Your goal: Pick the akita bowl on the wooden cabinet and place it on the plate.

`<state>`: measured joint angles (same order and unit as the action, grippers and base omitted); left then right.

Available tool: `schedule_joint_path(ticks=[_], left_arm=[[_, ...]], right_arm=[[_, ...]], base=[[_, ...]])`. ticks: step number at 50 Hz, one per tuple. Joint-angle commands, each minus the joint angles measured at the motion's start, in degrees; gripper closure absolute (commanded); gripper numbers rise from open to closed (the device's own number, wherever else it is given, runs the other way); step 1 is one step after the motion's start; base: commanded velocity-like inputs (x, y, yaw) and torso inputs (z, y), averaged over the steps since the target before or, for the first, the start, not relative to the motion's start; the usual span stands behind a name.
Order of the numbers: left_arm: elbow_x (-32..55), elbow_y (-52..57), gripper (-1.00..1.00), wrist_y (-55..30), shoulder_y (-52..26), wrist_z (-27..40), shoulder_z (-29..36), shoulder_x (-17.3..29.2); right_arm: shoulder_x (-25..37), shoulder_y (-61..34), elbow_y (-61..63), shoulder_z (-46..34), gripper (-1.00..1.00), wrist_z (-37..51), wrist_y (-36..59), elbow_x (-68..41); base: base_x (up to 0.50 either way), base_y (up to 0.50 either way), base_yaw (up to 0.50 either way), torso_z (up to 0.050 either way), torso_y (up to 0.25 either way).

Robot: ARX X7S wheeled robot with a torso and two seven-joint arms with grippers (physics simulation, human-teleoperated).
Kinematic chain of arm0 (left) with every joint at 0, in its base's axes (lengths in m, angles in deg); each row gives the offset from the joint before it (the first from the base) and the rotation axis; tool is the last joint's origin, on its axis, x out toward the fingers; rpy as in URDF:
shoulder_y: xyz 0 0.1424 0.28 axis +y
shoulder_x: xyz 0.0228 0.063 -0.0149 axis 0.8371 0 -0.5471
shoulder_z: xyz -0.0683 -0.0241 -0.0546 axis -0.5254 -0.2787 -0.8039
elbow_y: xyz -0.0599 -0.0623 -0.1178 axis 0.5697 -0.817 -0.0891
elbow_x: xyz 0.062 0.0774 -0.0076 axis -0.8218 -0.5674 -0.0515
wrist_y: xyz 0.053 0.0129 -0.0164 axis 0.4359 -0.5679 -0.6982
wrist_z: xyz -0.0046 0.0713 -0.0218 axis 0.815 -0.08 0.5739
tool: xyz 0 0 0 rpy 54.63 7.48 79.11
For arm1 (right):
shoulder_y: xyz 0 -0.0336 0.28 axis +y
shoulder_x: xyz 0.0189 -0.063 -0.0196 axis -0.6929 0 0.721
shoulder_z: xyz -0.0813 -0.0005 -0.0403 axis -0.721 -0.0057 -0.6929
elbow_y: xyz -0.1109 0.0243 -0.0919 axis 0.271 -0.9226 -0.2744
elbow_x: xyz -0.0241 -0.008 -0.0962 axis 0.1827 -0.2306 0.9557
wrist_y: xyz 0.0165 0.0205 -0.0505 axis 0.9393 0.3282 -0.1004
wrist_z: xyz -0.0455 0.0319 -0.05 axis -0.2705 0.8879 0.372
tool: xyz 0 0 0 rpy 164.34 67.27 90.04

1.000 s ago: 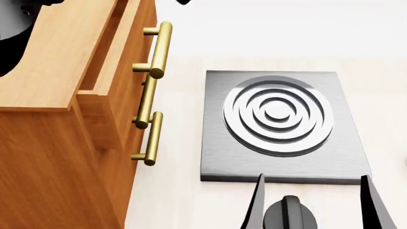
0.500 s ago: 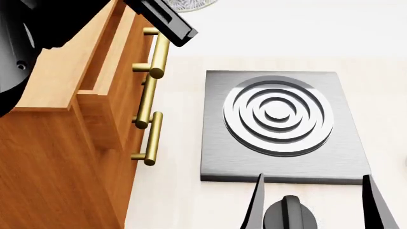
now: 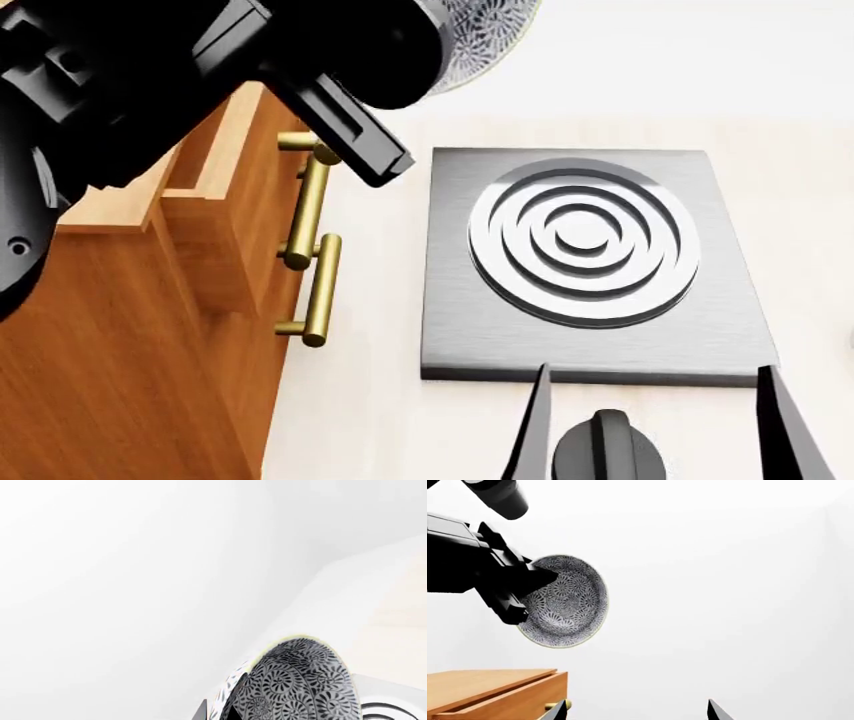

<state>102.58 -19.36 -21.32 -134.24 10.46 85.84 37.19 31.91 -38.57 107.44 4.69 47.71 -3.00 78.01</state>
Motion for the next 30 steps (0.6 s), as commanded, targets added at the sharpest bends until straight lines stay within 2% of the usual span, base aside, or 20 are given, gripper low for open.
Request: schedule_joint_path(ticks=[1, 8, 13, 30], left_arm=[[-0.12, 3.59, 1.00, 0.44, 3.18, 1.96, -2.01, -0.20], [0.42, 5.06, 1.00, 0.75, 3.49, 2.24, -2.33, 0.21], [-2.87, 6.02, 1.00, 4.33, 3.95, -2.16, -0.78, 1.58], [-8.45, 3.82, 1.00, 9.09, 4.12, -8.54, 2.66, 2.15]], right_arm=[[-0.81, 0.10, 0.31, 0.63, -1.00, -1.15, -0.09, 1.40], [-0.77, -0.07, 0.09, 0.34, -1.00, -1.21, -0.14, 1.44], [-0.76, -0.34, -0.09, 0.14, -1.00, -1.26, -0.02, 1.43], [-0.24, -1.05, 1.45, 0.70, -1.00, -0.84, 0.83, -0.04]], base=[[0.00, 0.00, 0.00, 0.000, 0.000], [0.00, 0.00, 0.00, 0.000, 0.001], [0.00, 0.00, 0.00, 0.003, 0.000], [0.00, 0.00, 0.00, 0.000, 0.001]])
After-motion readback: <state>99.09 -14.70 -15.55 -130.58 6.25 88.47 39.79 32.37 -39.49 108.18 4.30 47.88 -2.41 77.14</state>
